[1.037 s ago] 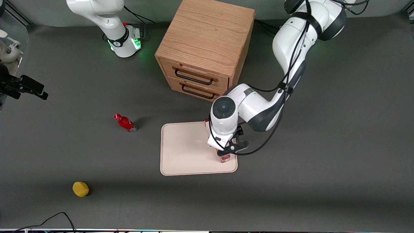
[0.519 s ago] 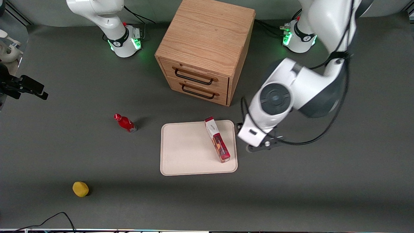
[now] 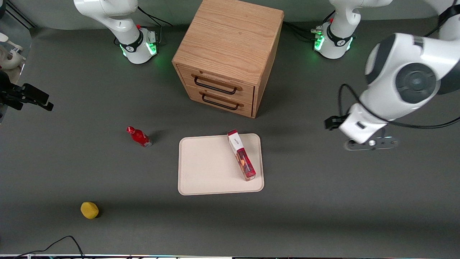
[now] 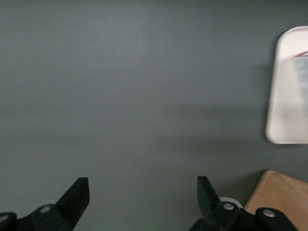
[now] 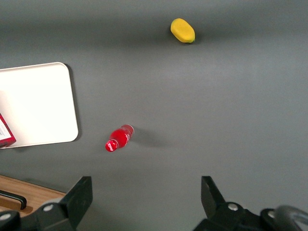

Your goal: Place red cookie box on tray

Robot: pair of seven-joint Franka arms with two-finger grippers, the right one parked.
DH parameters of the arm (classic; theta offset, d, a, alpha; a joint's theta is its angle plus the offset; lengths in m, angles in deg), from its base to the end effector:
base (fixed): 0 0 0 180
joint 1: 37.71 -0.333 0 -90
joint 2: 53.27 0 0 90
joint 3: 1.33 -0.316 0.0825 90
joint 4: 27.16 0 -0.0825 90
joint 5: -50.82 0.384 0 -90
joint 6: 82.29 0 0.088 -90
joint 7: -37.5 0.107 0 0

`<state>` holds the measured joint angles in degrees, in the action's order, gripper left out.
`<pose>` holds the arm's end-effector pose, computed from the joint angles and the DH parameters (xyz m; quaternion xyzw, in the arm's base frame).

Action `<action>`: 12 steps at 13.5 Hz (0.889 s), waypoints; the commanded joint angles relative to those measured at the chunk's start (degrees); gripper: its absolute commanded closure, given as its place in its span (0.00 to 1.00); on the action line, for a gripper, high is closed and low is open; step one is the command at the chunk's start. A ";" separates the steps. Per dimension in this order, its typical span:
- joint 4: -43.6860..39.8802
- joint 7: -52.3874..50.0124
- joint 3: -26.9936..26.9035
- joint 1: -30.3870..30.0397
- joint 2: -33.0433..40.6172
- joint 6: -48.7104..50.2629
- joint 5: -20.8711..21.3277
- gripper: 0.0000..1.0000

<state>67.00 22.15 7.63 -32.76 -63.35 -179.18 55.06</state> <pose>0.5878 -0.1321 0.4991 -0.9977 -0.0061 0.0552 0.0379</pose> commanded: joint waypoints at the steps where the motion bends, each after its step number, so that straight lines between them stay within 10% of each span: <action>1: 15.85 8.74 -5.52 0.24 11.73 -7.94 -1.34 0.00; 12: 10.18 17.82 -13.00 0.85 15.89 0.55 -0.99 0.00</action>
<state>81.23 39.20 -4.95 -32.88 -46.85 -182.36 54.51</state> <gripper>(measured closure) 0.000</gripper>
